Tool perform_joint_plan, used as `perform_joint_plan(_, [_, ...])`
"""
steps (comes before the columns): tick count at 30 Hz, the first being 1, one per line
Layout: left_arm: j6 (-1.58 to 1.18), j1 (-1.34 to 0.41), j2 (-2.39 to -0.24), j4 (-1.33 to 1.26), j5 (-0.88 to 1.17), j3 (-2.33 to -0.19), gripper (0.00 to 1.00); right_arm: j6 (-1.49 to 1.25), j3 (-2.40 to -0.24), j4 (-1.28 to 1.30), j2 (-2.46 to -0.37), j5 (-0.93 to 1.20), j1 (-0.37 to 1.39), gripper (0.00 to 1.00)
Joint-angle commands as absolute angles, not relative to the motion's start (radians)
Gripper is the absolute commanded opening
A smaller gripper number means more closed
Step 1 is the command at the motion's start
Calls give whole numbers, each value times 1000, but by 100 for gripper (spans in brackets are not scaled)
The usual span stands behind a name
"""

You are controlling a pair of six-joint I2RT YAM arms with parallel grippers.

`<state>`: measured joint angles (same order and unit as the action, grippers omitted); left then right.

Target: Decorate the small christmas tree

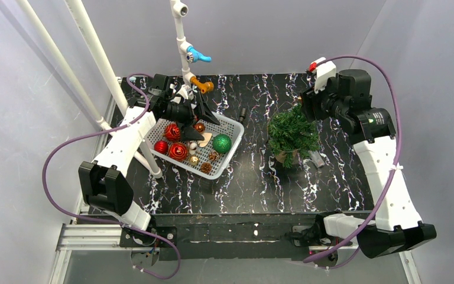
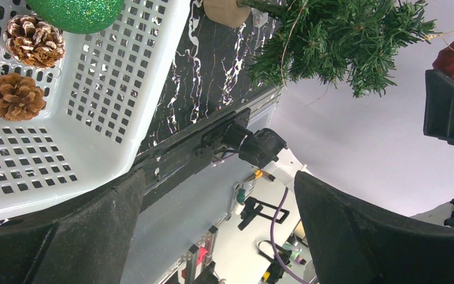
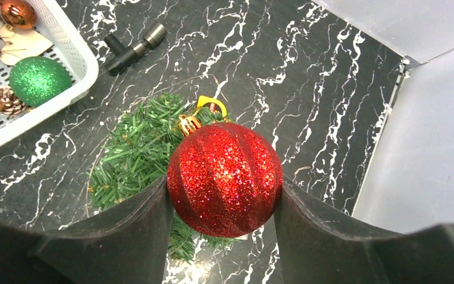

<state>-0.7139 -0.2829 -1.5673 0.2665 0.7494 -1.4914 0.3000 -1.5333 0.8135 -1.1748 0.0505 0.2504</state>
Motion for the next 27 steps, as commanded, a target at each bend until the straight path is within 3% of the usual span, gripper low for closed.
perform_joint_plan(1, [-702, -274, -1550, 325, 803, -1488, 98, 247, -1595, 788, -1181, 123, 240, 5])
perform_joint_plan(27, [-736, -270, -1529, 291, 809, -1467, 98, 287, -1456, 767, -1153, 10, 230, 5])
